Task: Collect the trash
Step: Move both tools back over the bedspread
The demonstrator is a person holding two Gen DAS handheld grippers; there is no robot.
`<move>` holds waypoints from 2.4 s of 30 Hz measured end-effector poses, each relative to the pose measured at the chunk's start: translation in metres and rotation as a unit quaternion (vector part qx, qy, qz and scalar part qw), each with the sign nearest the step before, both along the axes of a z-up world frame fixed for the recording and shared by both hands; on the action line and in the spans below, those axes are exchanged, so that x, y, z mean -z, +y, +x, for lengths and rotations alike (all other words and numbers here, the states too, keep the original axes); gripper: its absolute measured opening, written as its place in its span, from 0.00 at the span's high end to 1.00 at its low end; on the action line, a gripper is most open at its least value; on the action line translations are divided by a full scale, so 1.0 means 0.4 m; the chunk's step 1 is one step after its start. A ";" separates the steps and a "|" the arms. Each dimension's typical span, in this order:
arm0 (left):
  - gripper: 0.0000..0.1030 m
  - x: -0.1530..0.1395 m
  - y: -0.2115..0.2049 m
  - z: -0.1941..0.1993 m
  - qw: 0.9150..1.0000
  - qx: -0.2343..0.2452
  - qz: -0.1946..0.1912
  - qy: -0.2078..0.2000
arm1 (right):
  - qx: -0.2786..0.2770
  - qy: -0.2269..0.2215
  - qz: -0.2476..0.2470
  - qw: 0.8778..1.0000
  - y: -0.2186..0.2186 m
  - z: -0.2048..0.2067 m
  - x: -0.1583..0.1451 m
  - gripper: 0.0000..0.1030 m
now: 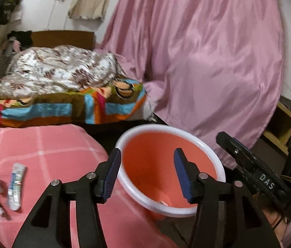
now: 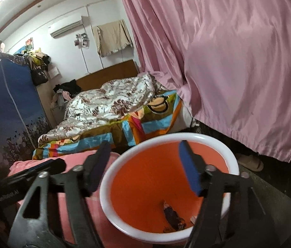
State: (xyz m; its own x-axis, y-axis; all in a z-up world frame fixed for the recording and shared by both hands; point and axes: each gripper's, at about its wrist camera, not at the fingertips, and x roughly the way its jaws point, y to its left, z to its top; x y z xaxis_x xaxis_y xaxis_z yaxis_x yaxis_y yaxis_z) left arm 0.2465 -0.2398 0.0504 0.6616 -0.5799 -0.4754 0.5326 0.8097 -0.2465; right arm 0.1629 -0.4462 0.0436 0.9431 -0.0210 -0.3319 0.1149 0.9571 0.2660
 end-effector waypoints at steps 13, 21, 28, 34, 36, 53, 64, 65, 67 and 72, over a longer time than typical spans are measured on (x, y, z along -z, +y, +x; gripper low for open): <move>0.02 -0.086 0.282 -0.117 0.973 -0.186 -0.040 -0.131 | -0.052 -0.113 -0.026 0.992 0.157 -0.034 -0.082 0.00; 0.02 -0.106 0.437 -0.182 0.955 -0.243 -0.023 -0.168 | -0.099 -0.183 -0.026 0.978 0.285 -0.058 -0.112 0.00; 0.02 -0.086 0.574 -0.237 0.939 -0.297 -0.009 -0.172 | -0.141 -0.208 -0.046 0.967 0.404 -0.069 -0.116 0.00; 0.02 -0.049 0.661 -0.265 0.928 -0.331 0.009 -0.168 | -0.174 -0.195 -0.066 0.963 0.491 -0.046 -0.106 0.00; 0.02 -0.032 0.681 -0.272 0.930 -0.331 0.015 -0.161 | -0.184 -0.186 -0.073 0.962 0.514 -0.038 -0.099 0.00; 0.03 0.049 0.708 -0.195 0.963 -0.261 0.050 -0.037 | -0.234 -0.063 -0.112 0.964 0.611 0.060 -0.004 0.09; 0.31 0.115 0.655 -0.122 0.979 -0.178 0.073 0.064 | -0.283 0.008 -0.102 0.954 0.613 0.110 0.047 0.49; 0.32 0.119 0.651 -0.118 0.980 -0.173 0.074 0.068 | -0.287 0.018 -0.103 0.952 0.615 0.117 0.054 0.51; 0.33 0.126 0.641 -0.111 0.981 -0.157 0.079 0.079 | -0.294 0.041 -0.099 0.950 0.622 0.130 0.069 0.53; 0.34 0.158 0.609 -0.079 0.979 -0.132 0.106 0.116 | -0.308 0.071 -0.068 0.946 0.606 0.151 0.093 0.54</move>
